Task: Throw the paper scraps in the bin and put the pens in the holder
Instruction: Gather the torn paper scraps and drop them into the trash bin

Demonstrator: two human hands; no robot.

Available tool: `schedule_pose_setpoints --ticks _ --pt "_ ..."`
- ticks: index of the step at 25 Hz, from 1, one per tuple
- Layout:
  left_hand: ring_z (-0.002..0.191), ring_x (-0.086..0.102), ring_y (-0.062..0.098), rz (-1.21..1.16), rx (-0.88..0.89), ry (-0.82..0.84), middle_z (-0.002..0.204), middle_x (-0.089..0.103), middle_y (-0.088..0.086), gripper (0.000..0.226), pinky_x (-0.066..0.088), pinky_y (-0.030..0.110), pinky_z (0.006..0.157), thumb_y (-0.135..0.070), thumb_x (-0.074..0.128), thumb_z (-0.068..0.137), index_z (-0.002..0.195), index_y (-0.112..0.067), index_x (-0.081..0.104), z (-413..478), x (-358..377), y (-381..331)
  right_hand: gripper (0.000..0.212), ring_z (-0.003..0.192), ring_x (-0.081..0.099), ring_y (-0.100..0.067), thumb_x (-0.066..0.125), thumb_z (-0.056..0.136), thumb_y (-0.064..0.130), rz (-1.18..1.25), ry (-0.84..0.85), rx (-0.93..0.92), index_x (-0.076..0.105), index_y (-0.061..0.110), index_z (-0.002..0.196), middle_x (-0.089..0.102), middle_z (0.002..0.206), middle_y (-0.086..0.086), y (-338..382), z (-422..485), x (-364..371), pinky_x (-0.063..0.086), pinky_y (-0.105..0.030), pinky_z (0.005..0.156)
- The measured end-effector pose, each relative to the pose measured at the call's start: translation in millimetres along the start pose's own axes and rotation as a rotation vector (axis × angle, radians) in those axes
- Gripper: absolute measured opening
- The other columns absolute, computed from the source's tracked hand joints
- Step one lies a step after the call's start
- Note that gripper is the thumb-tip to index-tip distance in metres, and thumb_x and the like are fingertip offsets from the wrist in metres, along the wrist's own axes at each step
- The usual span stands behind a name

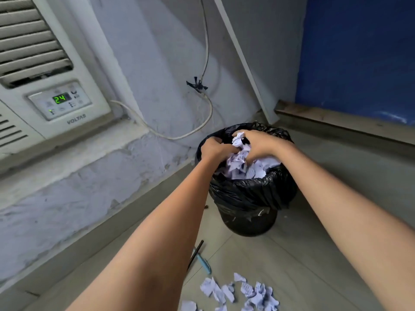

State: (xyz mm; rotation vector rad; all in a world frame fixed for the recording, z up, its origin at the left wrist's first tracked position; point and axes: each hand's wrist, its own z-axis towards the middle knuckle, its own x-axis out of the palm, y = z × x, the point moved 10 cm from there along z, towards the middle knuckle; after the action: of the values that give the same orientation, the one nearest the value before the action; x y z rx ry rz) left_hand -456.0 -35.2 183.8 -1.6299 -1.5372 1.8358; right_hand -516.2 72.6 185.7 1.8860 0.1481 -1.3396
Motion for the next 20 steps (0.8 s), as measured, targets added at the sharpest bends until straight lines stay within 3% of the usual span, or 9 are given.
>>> schedule_pose_setpoints --ticks 2,5,8,10,13,15,16,18,20 --pt "0.096 0.06 0.026 -0.045 0.02 -0.054 0.104 0.064 0.01 0.044 0.045 0.029 0.073 -0.013 0.079 0.067 0.106 -0.006 0.06 -3 -10 -7 0.081 0.099 0.059 -0.025 0.081 0.056 0.006 -0.09 -0.042 -0.018 0.045 0.021 0.127 0.056 0.114 -0.003 8 -12 -9 0.055 -0.041 0.083" --pt "0.095 0.063 0.026 0.023 0.186 -0.081 0.105 0.068 0.012 0.028 0.048 0.028 0.072 0.008 0.06 0.071 0.093 -0.008 0.066 -16 -16 -23 0.053 0.096 0.062 -0.029 0.065 0.066 -0.005 -0.227 -0.296 -0.082 0.059 0.019 0.114 0.064 0.113 -0.011 25 -38 -36 0.056 -0.043 0.079" --pt "0.093 0.063 0.026 0.117 0.462 -0.181 0.098 0.07 0.012 0.034 0.051 0.031 0.076 0.011 0.048 0.066 0.088 -0.007 0.067 -54 -29 -38 0.037 0.088 0.063 -0.028 0.051 0.068 -0.012 -0.064 -0.638 -0.385 0.069 0.01 0.092 0.07 0.095 -0.011 70 -114 -37 0.052 -0.035 0.079" --pt "0.095 0.06 0.023 0.124 0.647 -0.28 0.1 0.068 0.011 0.035 0.048 0.03 0.082 0.01 0.048 0.065 0.091 -0.006 0.066 -89 -36 -36 0.022 0.077 0.06 -0.025 0.055 0.07 -0.005 -0.038 -0.695 -0.57 0.068 0.008 0.08 0.069 0.084 -0.009 90 -173 1 0.05 -0.034 0.072" --pt "0.097 0.055 0.013 -0.051 0.681 -0.377 0.102 0.065 0.01 0.029 0.042 0.02 0.086 0.007 0.053 0.071 0.097 -0.004 0.061 -145 -27 29 0.017 0.078 0.061 -0.023 0.062 0.071 0.005 -0.078 -0.436 -0.608 0.064 0.011 0.086 0.068 0.086 -0.008 65 -208 116 0.053 -0.033 0.069" --pt "0.108 0.049 0.008 -0.091 0.546 -0.336 0.115 0.061 0.01 0.028 0.041 0.025 0.096 -0.003 0.054 0.08 0.107 -0.006 0.057 -172 -2 108 0.03 0.099 0.065 -0.024 0.063 0.073 0.019 -0.077 -0.188 -0.459 0.063 0.014 0.102 0.069 0.104 -0.009 17 -202 191 0.056 -0.037 0.081" --pt "0.118 0.045 0.01 -0.044 0.458 -0.281 0.125 0.056 0.009 0.032 0.039 0.032 0.101 -0.014 0.052 0.084 0.115 -0.008 0.054 -183 15 151 0.04 0.115 0.058 -0.024 0.061 0.077 0.027 -0.076 -0.052 -0.359 0.058 0.016 0.116 0.063 0.122 -0.009 -9 -196 223 0.05 -0.04 0.095" --pt "0.135 0.03 0.02 0.126 0.276 -0.151 0.144 0.04 0.005 0.052 0.028 0.047 0.11 -0.04 0.043 0.084 0.131 -0.019 0.042 -196 45 229 0.059 0.141 0.023 -0.019 0.054 0.087 0.041 -0.068 0.206 -0.195 0.033 0.024 0.139 0.029 0.152 0.0 -48 -185 268 0.023 -0.043 0.115" --pt "0.143 0.009 0.021 0.254 0.106 -0.034 0.154 0.019 -0.003 0.068 0.009 0.053 0.113 -0.062 0.031 0.078 0.14 -0.035 0.02 -201 62 286 0.065 0.145 -0.001 -0.014 0.042 0.088 0.053 -0.098 0.35 -0.183 0.015 0.032 0.144 0.006 0.157 0.007 -55 -177 295 0.004 -0.045 0.117"
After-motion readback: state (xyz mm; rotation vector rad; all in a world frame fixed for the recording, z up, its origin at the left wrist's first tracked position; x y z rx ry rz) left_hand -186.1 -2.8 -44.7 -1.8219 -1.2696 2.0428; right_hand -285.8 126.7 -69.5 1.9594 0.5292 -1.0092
